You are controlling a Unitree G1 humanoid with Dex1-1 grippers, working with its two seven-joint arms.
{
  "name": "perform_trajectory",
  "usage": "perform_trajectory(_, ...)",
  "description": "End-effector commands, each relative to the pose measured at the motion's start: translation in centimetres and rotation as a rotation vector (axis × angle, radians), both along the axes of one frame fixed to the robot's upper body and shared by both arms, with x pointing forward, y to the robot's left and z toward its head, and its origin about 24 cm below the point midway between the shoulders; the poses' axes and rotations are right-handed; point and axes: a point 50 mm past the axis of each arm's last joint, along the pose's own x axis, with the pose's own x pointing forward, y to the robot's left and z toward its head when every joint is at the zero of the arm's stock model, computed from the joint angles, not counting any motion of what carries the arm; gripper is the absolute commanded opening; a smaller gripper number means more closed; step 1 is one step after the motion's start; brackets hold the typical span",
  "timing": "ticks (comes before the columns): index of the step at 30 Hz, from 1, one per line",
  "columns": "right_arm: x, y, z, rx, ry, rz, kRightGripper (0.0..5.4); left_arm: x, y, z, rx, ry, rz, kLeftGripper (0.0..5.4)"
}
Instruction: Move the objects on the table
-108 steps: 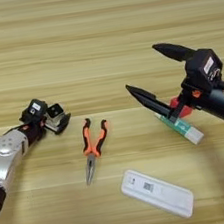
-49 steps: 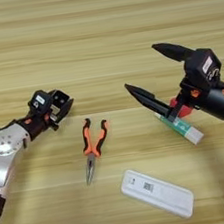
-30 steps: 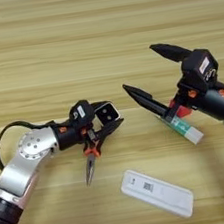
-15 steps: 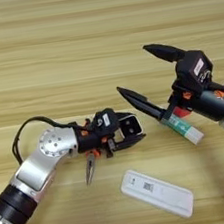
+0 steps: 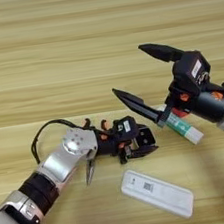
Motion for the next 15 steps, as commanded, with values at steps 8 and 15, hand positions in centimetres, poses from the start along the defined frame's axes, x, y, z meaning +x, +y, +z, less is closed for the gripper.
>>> perform_trajectory(8,-0.3,0.2,0.2,0.000,-0.005,0.007,5.40,1.0,-0.6,-0.9,0.060,-0.015,0.028,2.41)
perform_trajectory(15,-0.3,0.1,0.2,0.000,-0.003,0.006,5.40,1.1,-0.6,-1.0,0.063,-0.027,0.023,2.41)
